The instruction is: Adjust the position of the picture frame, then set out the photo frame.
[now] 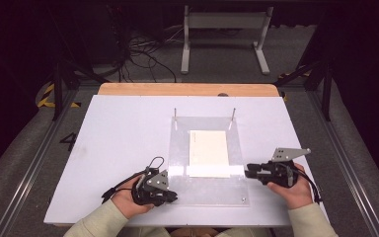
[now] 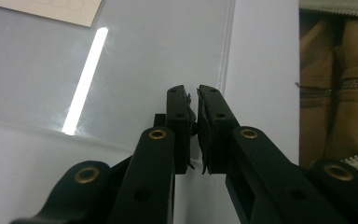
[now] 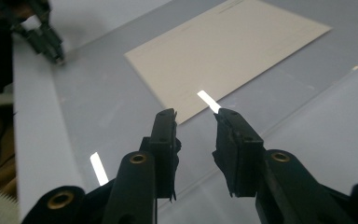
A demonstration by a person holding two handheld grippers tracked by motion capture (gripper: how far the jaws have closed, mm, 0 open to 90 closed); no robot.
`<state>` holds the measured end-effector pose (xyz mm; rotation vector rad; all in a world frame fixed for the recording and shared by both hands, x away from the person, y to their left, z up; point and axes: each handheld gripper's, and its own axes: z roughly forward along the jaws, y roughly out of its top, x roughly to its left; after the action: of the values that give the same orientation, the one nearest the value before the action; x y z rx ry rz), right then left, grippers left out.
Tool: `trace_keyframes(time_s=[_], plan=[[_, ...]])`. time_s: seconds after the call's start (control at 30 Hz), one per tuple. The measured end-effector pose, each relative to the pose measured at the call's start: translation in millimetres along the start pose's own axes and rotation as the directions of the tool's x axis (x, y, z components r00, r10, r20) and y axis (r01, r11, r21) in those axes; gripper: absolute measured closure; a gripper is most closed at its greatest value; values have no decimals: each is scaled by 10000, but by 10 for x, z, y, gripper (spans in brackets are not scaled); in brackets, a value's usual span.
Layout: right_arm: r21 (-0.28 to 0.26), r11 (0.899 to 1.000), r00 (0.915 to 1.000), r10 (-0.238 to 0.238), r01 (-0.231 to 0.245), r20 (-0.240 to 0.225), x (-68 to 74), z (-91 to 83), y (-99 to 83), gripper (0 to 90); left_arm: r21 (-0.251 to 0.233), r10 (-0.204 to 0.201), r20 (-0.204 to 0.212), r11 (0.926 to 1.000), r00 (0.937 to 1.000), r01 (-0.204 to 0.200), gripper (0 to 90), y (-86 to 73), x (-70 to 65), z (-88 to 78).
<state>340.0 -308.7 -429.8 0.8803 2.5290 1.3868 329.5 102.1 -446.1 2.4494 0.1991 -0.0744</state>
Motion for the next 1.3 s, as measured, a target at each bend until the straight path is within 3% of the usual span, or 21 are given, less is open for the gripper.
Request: trace_keyframes(time_s=[0.17,0.27,0.33,0.47,0.57,0.63,0.83,1.0,1.1,1.2,1.23,1.27,1.3], plan=[[301,9974,9956,-630,652,-691,211,-29,-146,717,171,317,65,9993,9995,-318,837,42,-55,26],[684,9886,9825,-1236,1341,-1394,342,-31,-217,717,120,240,223,9996,9995,-243,837,34,-27,23],[867,9818,9778,-1556,1687,-1406,386,-17,-266,717,71,236,330,9997,9992,-238,837,30,-13,24],[1335,9718,9752,-1769,1945,-1329,389,36,-319,768,72,269,369,9996,9990,-272,837,31,-8,24],[1337,9651,9710,-2108,2251,-1132,426,46,-315,807,50,268,418,9996,9988,-271,838,29,-11,26],[1398,9619,9689,-2203,2349,-1127,438,44,-313,827,101,340,723,9993,9968,-348,839,32,-33,31],[1819,9536,9567,-2002,2398,-2115,558,15,-324,832,411,619,1607,9967,9851,-694,836,22,-144,27],[1945,9458,9449,-2079,2601,-2527,641,11,-338,832,390,580,1876,9970,9805,-664,833,-6,-161,19],[1927,9523,9486,-1832,2364,-2582,633,11,-344,825,481,551,1884,9967,9805,-653,818,-2,-153,8],[1878,9526,9472,-1865,2393,-2608,619,10,-338,791,195,452,1922,9986,9803,-499,763,-6,-133,-5],[1300,9622,9540,-2081,2393,-2158,604,-26,-306,746,-224,356,1795,9992,9831,-321,708,0,-106,-49],[1300,9622,9540,-2081,2393,-2158,604,-26,-306,746,-224,356,1795,9992,9831,-321,671,0,-106,-49],[989,9662,9582,-2170,2381,-1862,586,-54,-280,734,-469,144,1557,9989,9877,-72,671,2,-76,-84]])
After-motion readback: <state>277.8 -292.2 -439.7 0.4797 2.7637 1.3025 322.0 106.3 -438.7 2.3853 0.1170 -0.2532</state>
